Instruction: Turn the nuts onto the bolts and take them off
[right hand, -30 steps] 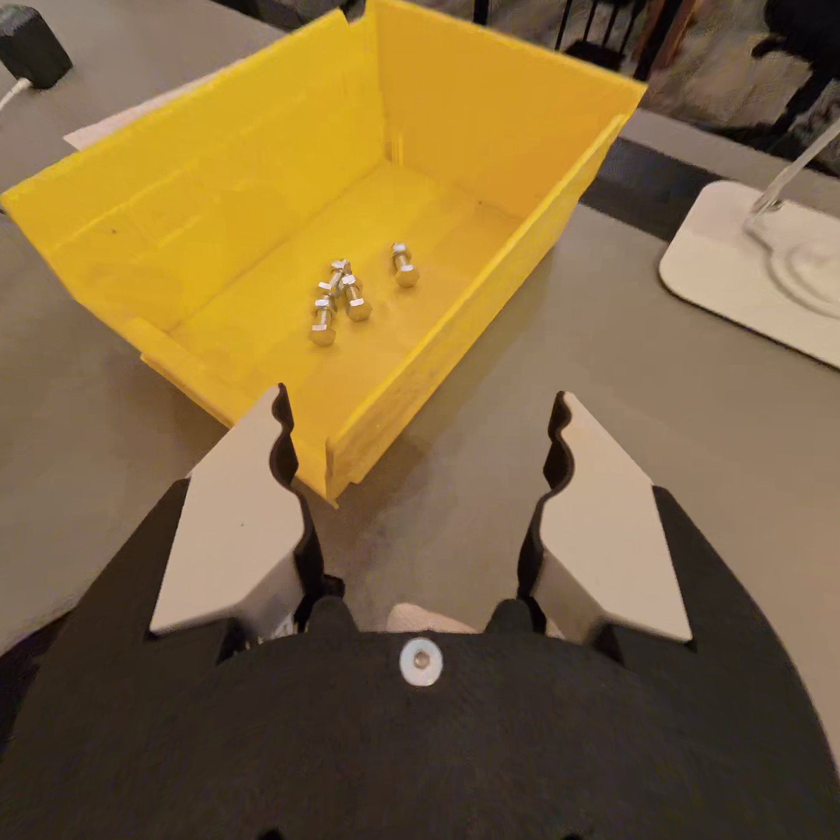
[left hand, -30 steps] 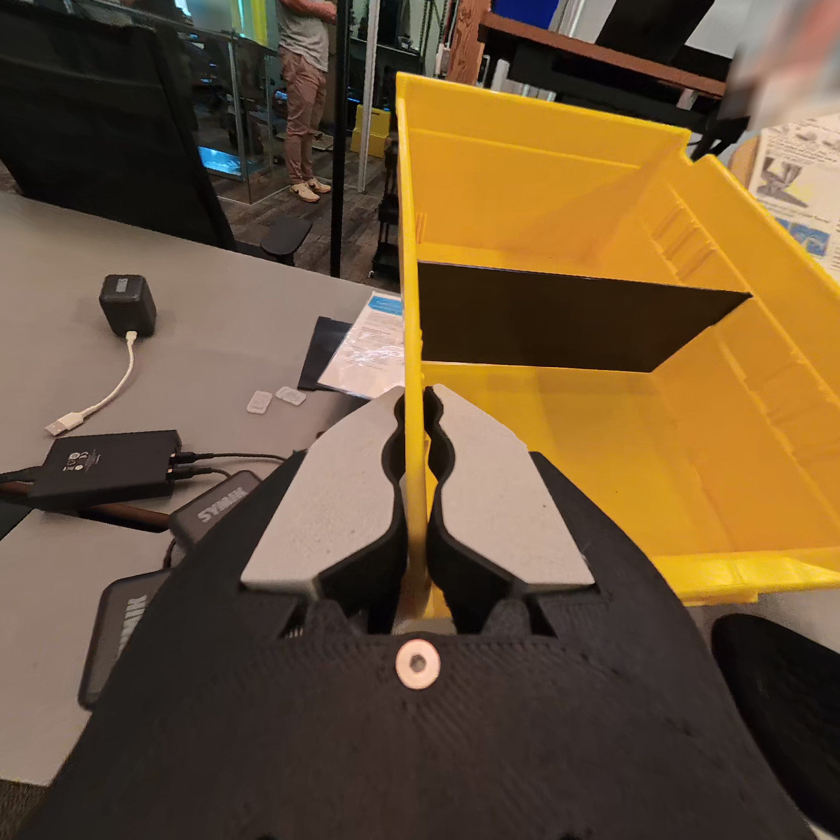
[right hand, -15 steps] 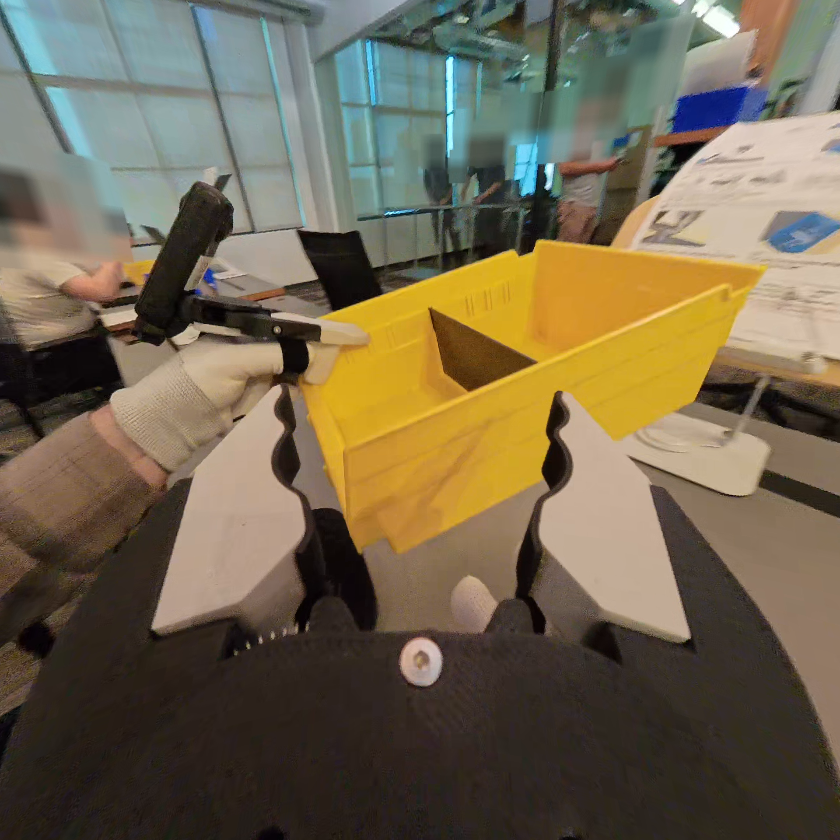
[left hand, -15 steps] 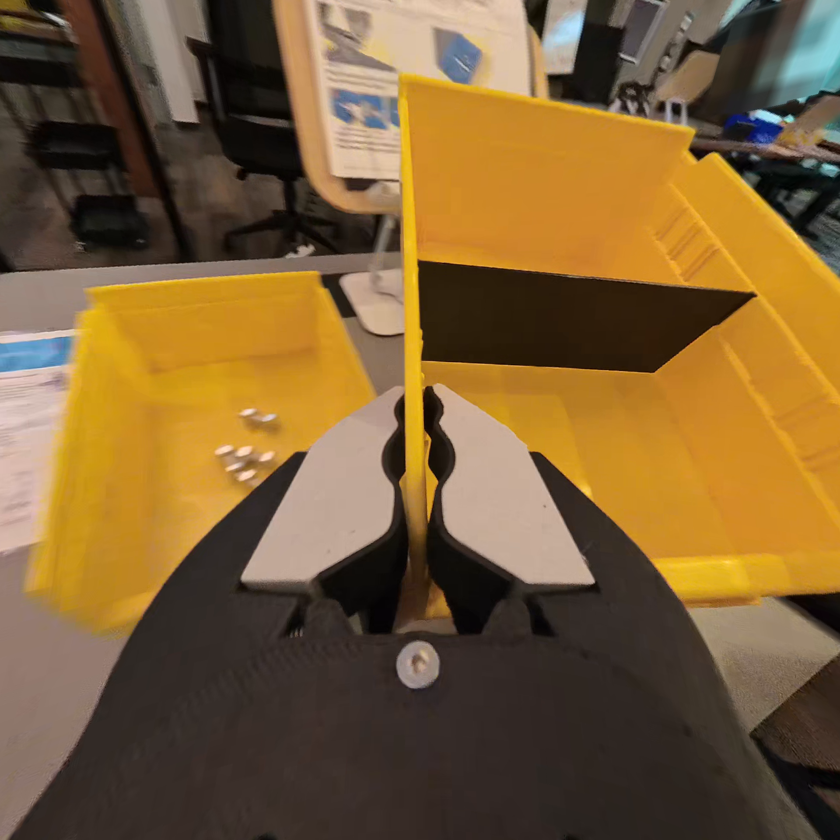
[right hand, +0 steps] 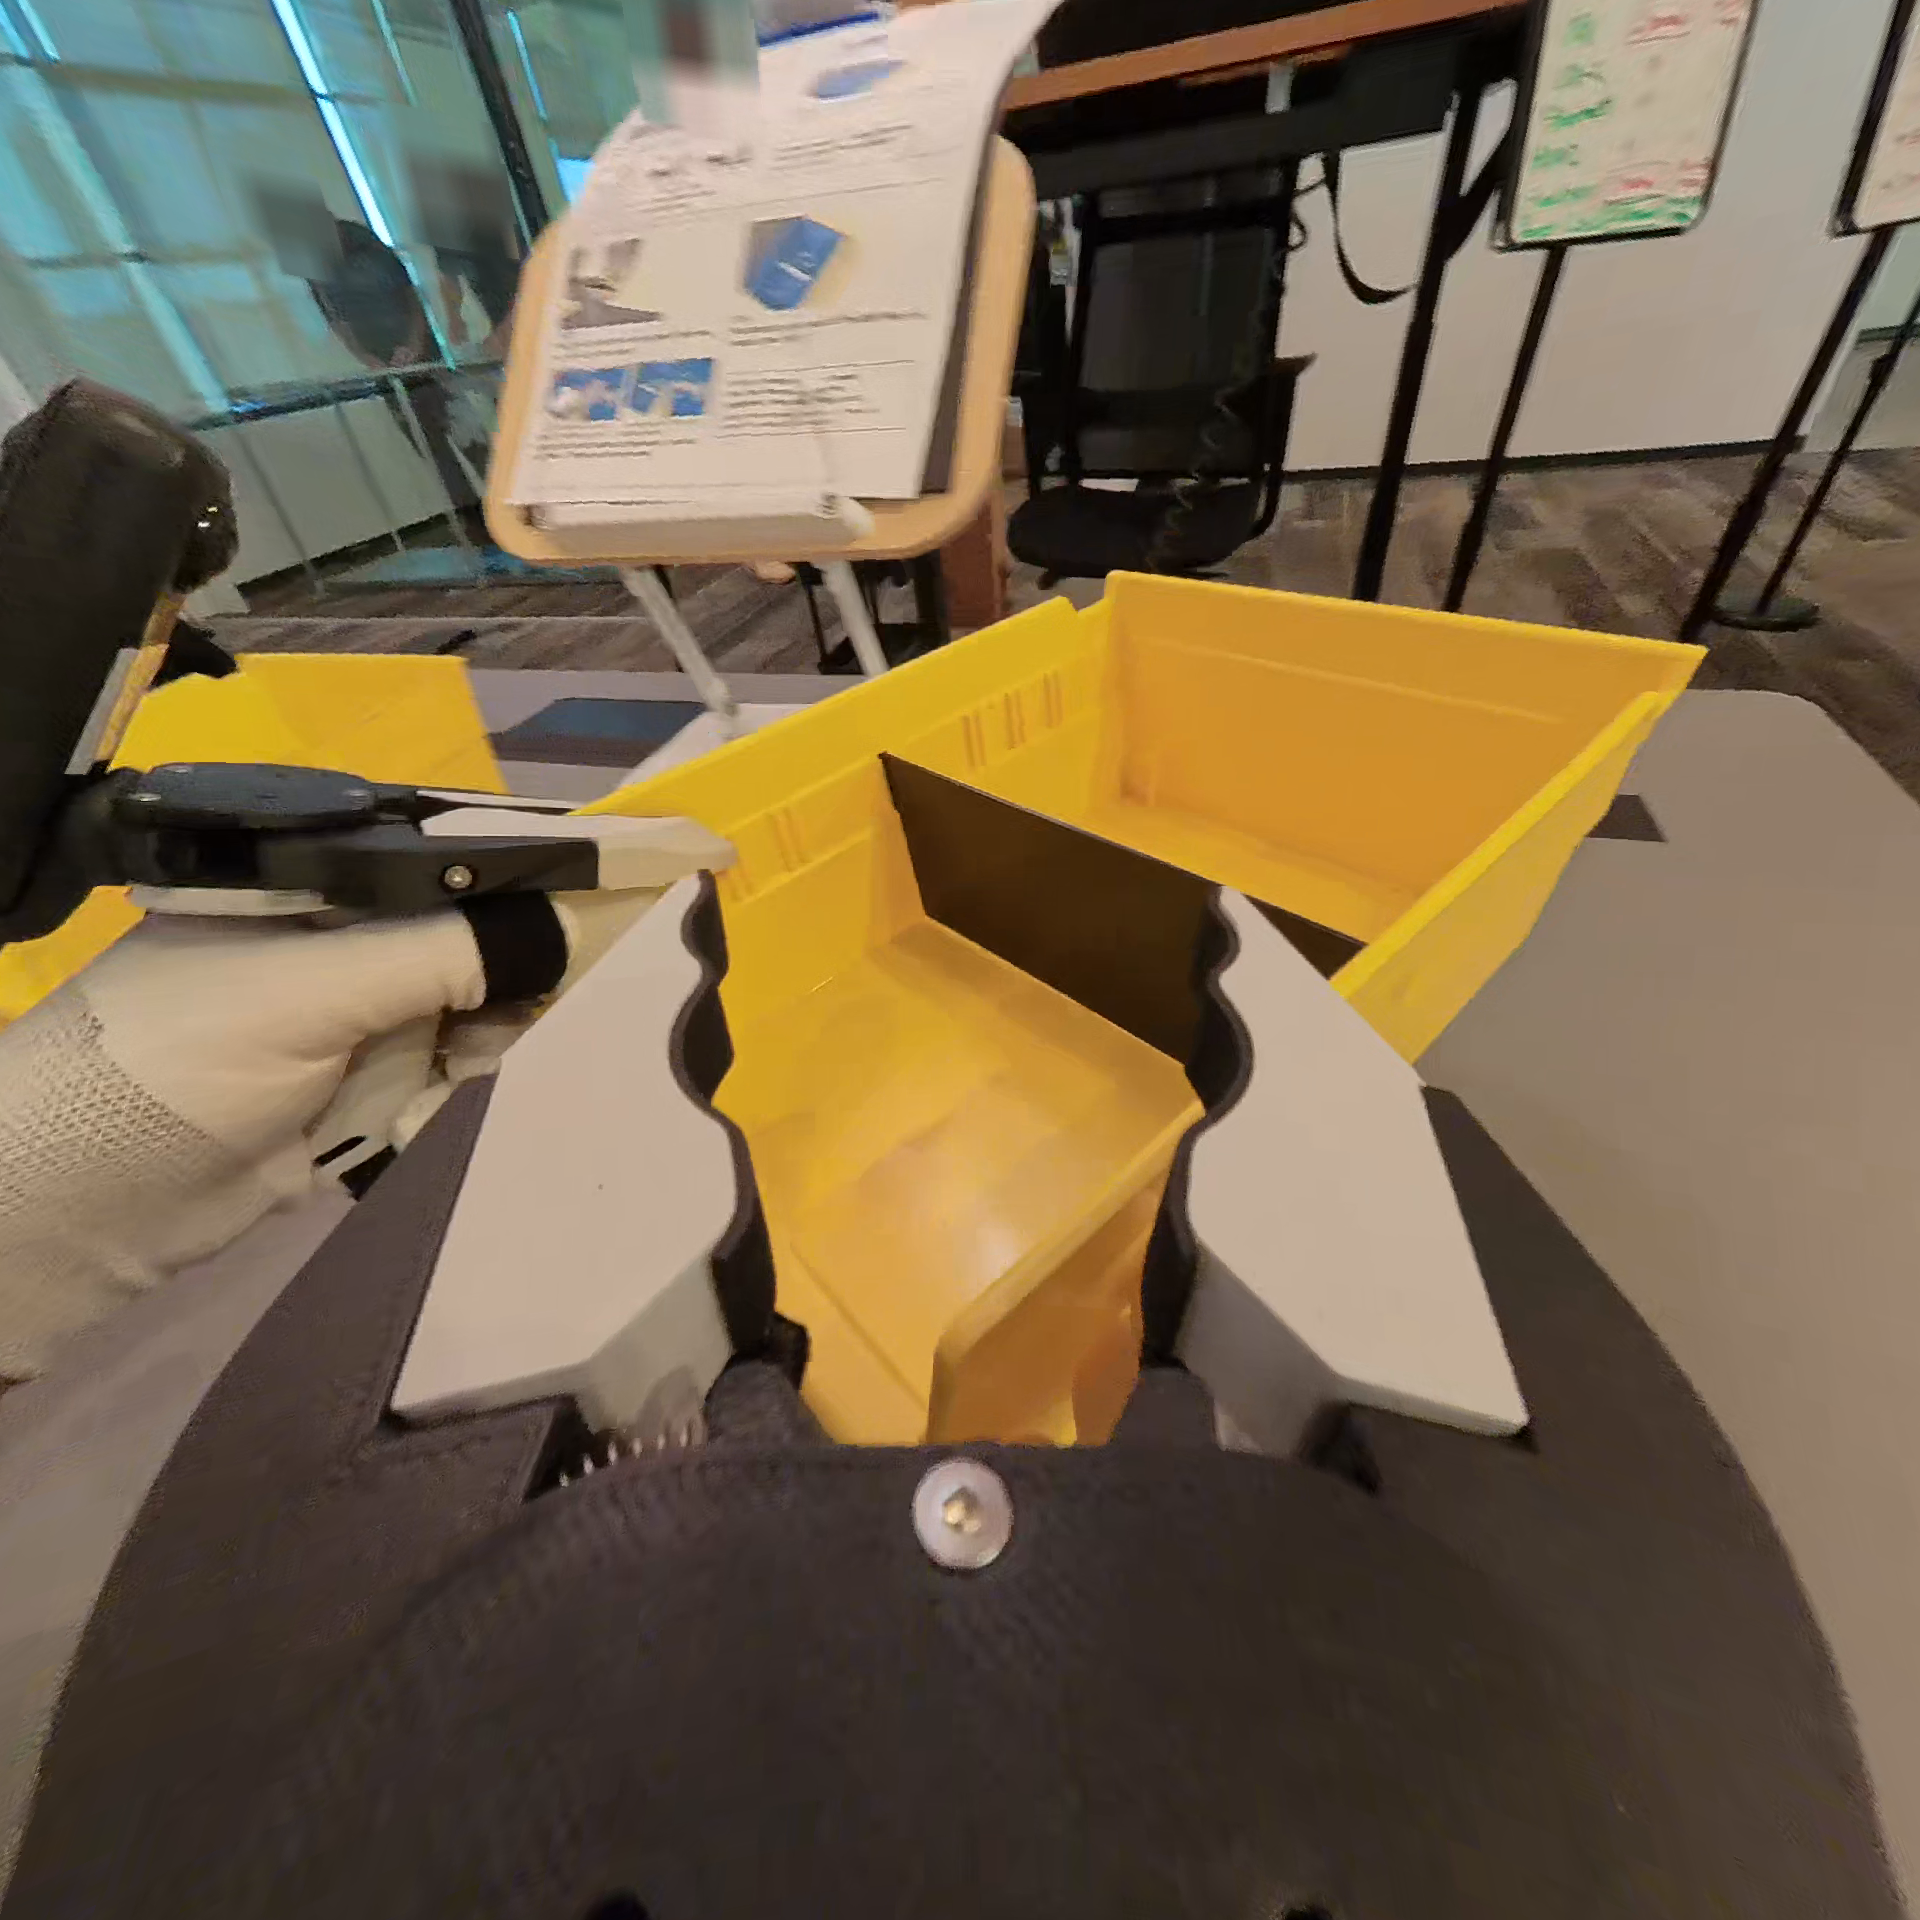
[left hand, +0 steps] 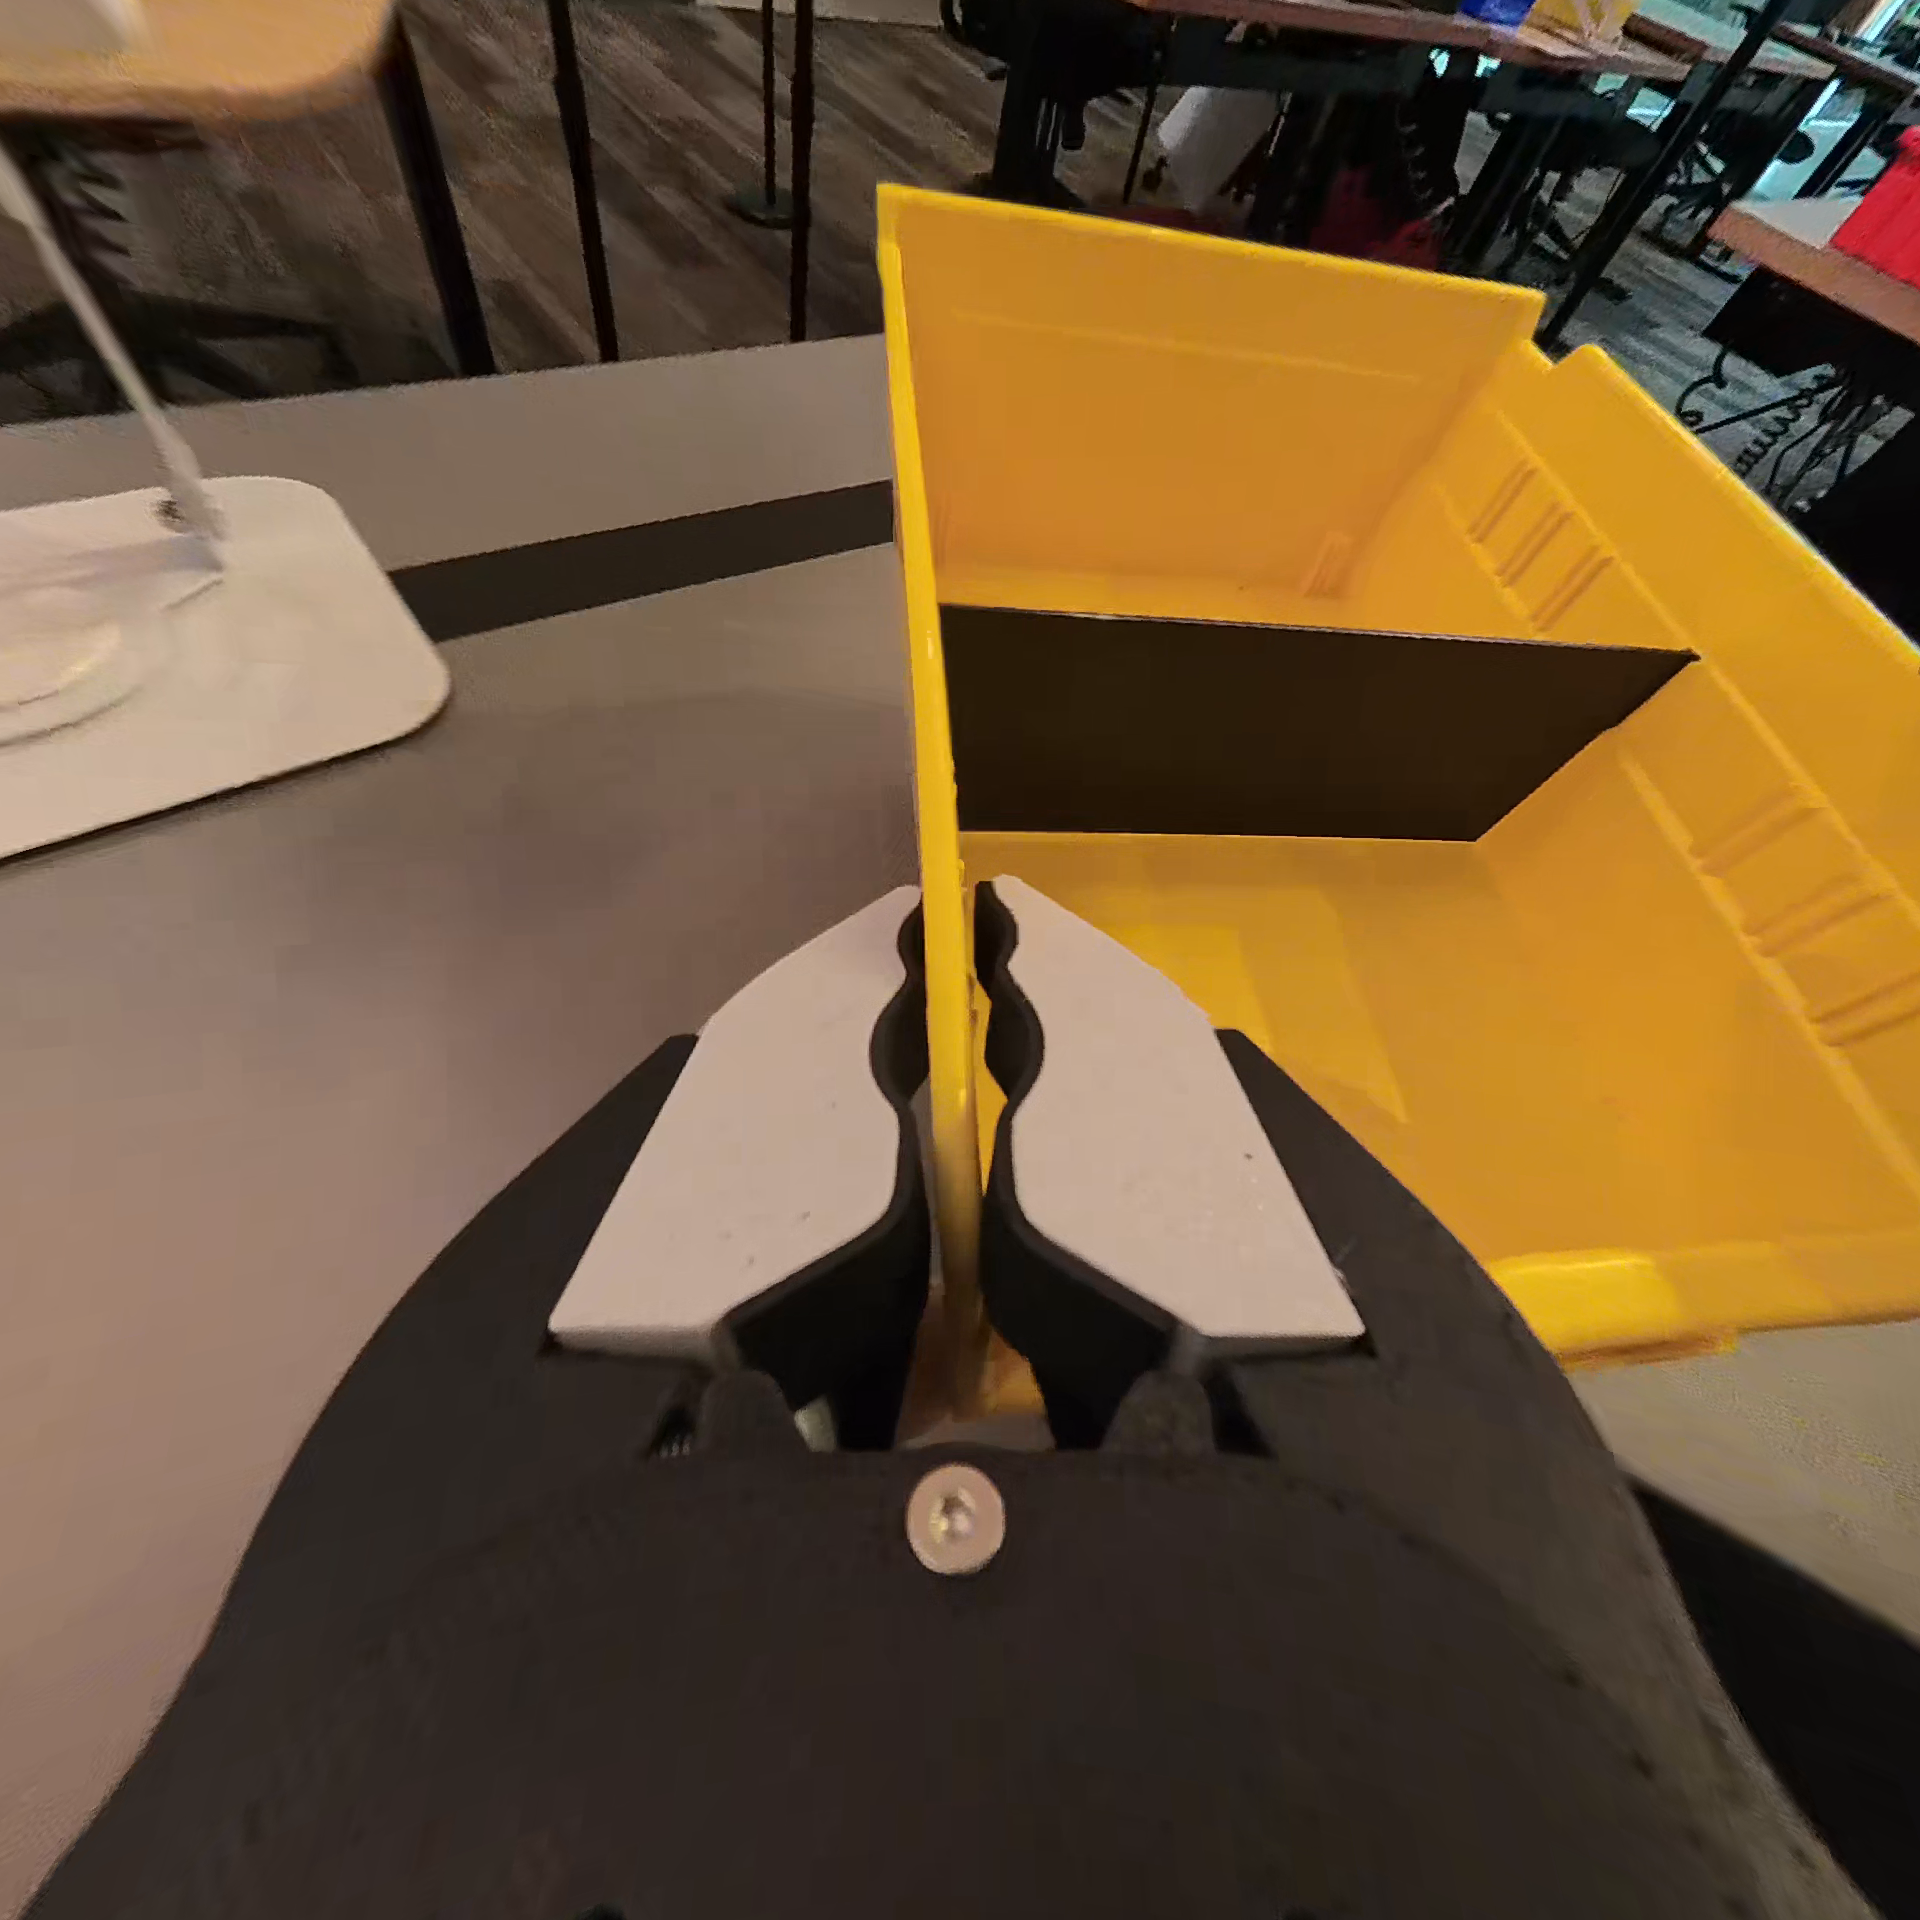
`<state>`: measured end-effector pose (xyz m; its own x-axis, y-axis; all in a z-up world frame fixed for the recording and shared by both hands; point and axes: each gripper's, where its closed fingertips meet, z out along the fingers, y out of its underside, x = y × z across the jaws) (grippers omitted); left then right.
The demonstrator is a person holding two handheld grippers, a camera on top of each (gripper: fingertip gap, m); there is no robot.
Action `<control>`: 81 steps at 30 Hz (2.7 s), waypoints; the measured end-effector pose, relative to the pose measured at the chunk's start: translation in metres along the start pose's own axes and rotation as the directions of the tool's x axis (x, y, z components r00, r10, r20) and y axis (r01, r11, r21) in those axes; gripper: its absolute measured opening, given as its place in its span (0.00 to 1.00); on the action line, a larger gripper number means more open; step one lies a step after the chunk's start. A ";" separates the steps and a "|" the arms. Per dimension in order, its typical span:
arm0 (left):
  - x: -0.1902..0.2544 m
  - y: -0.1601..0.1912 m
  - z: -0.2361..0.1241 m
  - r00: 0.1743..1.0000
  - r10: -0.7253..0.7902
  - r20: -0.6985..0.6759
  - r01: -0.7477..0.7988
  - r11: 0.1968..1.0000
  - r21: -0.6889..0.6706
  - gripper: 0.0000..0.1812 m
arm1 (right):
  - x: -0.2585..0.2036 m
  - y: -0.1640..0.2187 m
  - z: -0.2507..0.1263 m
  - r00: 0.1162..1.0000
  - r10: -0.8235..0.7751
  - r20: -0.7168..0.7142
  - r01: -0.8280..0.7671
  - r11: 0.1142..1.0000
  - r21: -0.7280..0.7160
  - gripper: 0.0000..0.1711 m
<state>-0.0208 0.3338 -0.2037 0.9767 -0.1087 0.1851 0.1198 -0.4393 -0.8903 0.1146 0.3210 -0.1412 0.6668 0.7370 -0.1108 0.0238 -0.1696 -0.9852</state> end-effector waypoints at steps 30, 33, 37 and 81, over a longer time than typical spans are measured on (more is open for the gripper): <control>0.051 -0.045 0.078 0.997 0.013 -0.075 -0.007 0.997 0.081 0.51 | 0.242 -0.029 0.033 0.882 -0.366 -0.297 0.324 0.928 -0.183 0.39; 0.047 -0.053 0.016 0.990 0.107 -0.090 -0.095 0.987 0.130 0.49 | 0.234 -0.016 -0.045 0.852 -0.408 -0.328 0.281 0.885 -0.371 0.37; 0.029 -0.044 -0.062 0.986 0.145 -0.076 -0.133 0.980 0.150 0.48 | 0.251 0.048 -0.153 0.796 -0.490 -0.355 0.131 0.712 -0.689 0.55; -0.186 0.134 -0.352 0.937 0.164 0.307 -0.140 0.985 -0.099 0.60 | 0.281 0.164 -0.263 0.905 -0.308 -0.292 -0.234 0.211 -0.949 0.61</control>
<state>-0.2491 -0.0185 -0.2110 0.9899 0.1002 -0.1000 -0.0359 -0.5055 -0.8621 0.5018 0.3275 -0.2996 0.8139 0.5283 0.2418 0.5556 -0.8295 -0.0578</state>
